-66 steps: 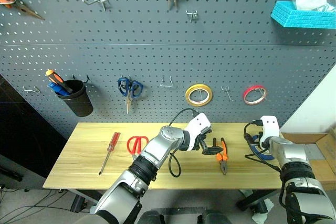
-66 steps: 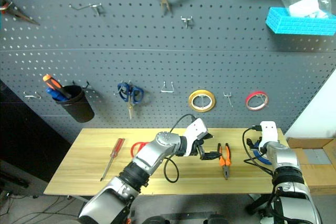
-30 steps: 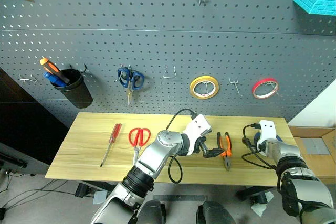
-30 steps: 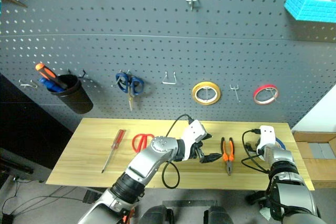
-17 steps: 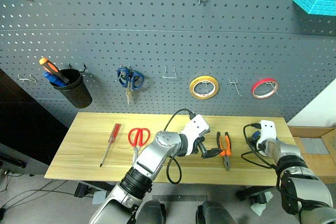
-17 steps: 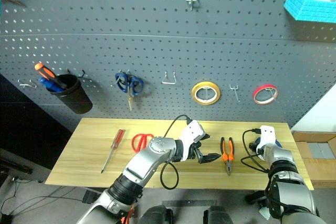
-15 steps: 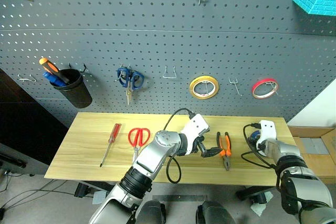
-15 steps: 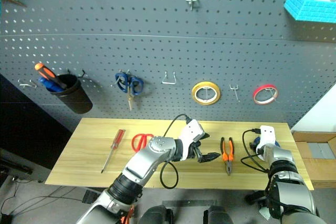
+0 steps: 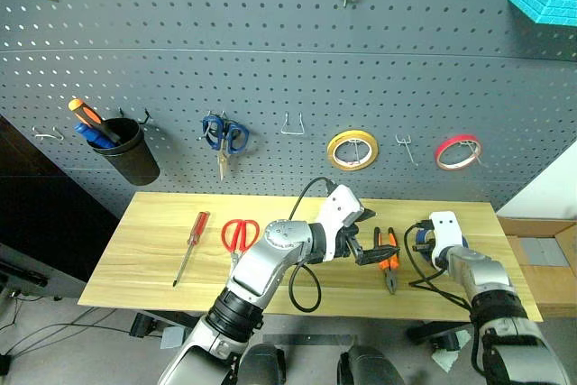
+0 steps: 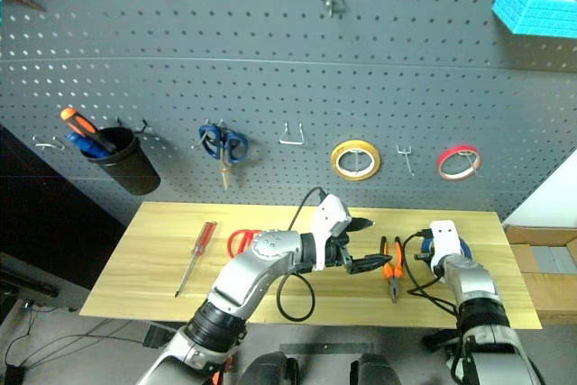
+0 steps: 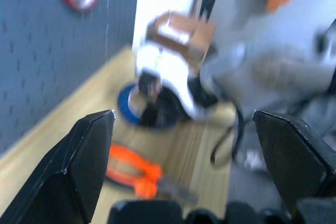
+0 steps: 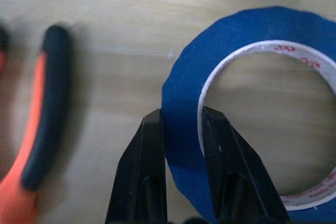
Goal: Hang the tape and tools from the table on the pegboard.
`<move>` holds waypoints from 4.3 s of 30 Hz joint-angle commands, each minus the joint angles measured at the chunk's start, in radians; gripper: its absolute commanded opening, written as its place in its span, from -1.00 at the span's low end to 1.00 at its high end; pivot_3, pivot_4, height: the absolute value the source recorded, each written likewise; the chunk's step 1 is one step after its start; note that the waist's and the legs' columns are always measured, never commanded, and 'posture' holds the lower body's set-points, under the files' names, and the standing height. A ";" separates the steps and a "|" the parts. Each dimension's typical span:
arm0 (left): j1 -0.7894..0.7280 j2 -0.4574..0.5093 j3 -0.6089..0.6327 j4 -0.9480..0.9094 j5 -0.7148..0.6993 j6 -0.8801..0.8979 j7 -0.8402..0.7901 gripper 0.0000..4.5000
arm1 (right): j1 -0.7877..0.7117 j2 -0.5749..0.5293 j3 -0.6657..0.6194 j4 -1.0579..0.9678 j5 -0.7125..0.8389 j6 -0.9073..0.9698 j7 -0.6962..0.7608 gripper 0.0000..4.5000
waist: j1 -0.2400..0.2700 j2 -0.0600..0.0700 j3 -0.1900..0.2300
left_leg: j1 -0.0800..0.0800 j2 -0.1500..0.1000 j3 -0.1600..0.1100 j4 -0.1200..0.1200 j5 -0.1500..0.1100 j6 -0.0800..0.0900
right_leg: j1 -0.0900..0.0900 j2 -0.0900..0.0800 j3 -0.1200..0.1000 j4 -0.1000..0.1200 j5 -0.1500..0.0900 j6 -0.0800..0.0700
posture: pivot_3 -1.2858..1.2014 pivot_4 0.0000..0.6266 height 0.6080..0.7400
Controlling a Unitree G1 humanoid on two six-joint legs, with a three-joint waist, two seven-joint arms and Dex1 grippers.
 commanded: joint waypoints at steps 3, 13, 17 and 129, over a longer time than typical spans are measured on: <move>0.014 0.071 0.141 -0.137 -0.126 0.091 -0.006 1.00 | 0.180 0.007 0.065 -0.502 -0.076 -0.013 -0.059 -0.83 | -0.004 0.002 -0.002 | -0.002 0.000 0.000 0.000 0.001 -0.001 | -0.003 0.001 0.001 0.001 0.000 0.000 | 0.14 -0.78 1.00; 0.197 0.169 0.367 -0.430 -0.355 0.297 0.110 1.00 | 0.504 -0.077 0.241 -0.877 -0.445 -0.426 -0.219 -0.83 | -0.004 -0.011 -0.028 | -0.005 -0.002 -0.001 0.001 0.001 -0.002 | -0.006 0.000 0.000 0.001 -0.001 0.003 | 0.11 -0.90 1.00; 0.241 0.180 0.395 -0.499 -0.431 0.351 0.151 1.00 | 0.507 -0.093 0.252 -0.857 -0.542 -0.566 -0.268 -0.83 | -0.005 -0.014 -0.041 | -0.003 -0.002 -0.001 0.002 0.001 -0.002 | -0.004 0.000 0.001 0.002 0.000 0.005 | 0.11 -0.93 1.00; 0.492 0.258 0.228 -0.603 -0.245 0.120 0.340 1.00 | -0.181 0.170 0.005 -0.177 0.002 0.543 -0.078 0.12 | 0.029 -0.008 0.008 | -0.006 -0.002 -0.004 -0.002 0.004 0.013 | -0.004 0.000 0.002 -0.001 0.006 -0.004 | 0.24 -0.55 1.00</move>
